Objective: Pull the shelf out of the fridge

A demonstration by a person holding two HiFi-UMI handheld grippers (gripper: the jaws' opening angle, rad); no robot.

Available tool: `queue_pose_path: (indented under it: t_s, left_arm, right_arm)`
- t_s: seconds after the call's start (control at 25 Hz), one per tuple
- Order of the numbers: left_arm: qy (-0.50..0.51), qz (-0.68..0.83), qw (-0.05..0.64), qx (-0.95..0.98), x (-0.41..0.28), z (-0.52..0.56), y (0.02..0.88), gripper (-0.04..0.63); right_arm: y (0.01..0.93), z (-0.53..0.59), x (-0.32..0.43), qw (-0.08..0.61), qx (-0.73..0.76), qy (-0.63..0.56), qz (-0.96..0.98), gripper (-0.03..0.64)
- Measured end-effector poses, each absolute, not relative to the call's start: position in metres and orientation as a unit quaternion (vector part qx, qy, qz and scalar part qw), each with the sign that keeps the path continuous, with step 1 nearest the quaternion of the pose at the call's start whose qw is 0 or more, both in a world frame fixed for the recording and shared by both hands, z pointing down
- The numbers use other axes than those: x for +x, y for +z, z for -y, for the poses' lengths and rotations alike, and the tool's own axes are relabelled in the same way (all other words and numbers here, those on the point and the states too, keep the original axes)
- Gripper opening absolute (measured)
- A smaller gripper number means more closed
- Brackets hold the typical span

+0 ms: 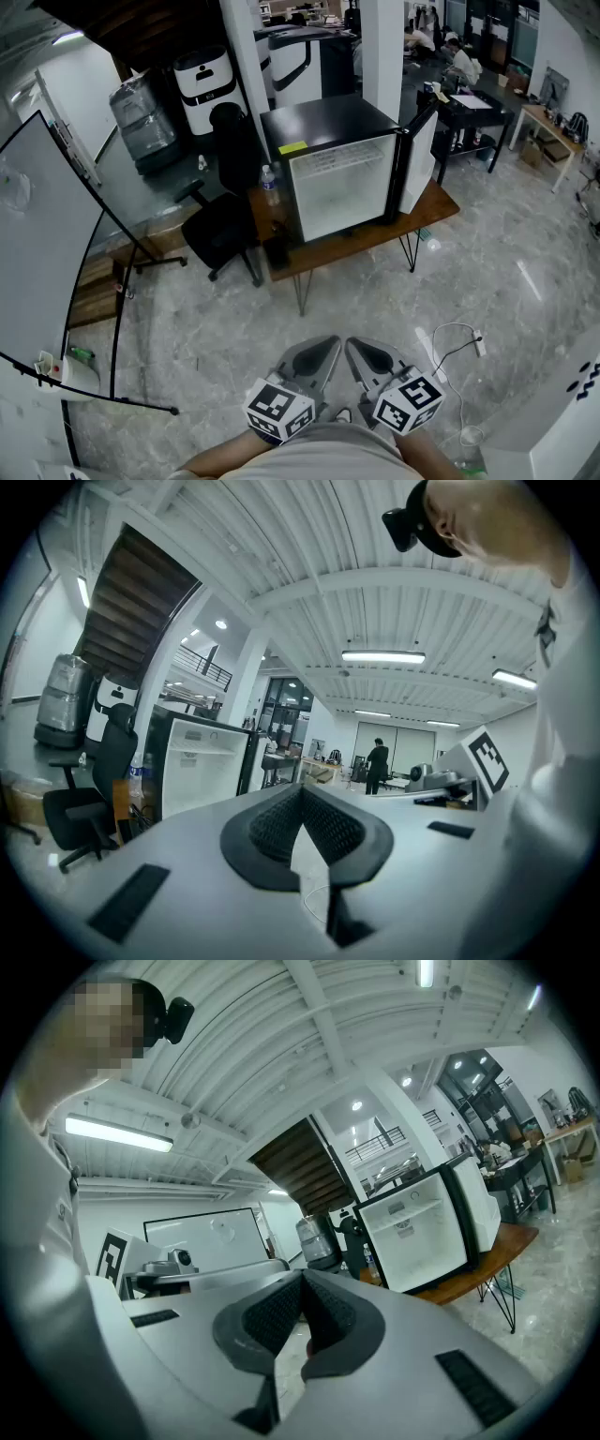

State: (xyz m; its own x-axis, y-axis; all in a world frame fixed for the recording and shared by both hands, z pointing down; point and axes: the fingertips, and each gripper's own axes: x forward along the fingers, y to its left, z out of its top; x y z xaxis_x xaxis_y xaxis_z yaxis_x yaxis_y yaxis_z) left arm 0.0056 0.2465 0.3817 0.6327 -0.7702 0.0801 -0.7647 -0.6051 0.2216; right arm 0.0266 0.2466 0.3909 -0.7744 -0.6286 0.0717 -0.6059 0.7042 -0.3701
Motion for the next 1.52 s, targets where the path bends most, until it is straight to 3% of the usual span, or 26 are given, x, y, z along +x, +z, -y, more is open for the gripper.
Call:
queue_pose_path:
  t_s: [0.48, 0.96, 1.52]
  left_arm:
    - [-0.013, 0.442, 0.118, 0.889, 0.025, -0.235, 0.387, 0.006]
    - [-0.009, 0.455, 0.115, 0.883, 0.016, -0.192, 0.390, 0.006]
    - [-0.017, 0.416, 0.105, 0.903, -0.031, -0.031, 0.392, 0.006]
  right_arm:
    - [0.398, -0.235, 0.045, 0.065, -0.299, -0.236, -0.922, 0.021]
    - [0.382, -0.160, 0.052, 0.256, -0.207, -0.421, -0.845, 0.023]
    - [0.397, 0.011, 0.016, 0.288, -0.267, -0.438, -0.809, 0.025]
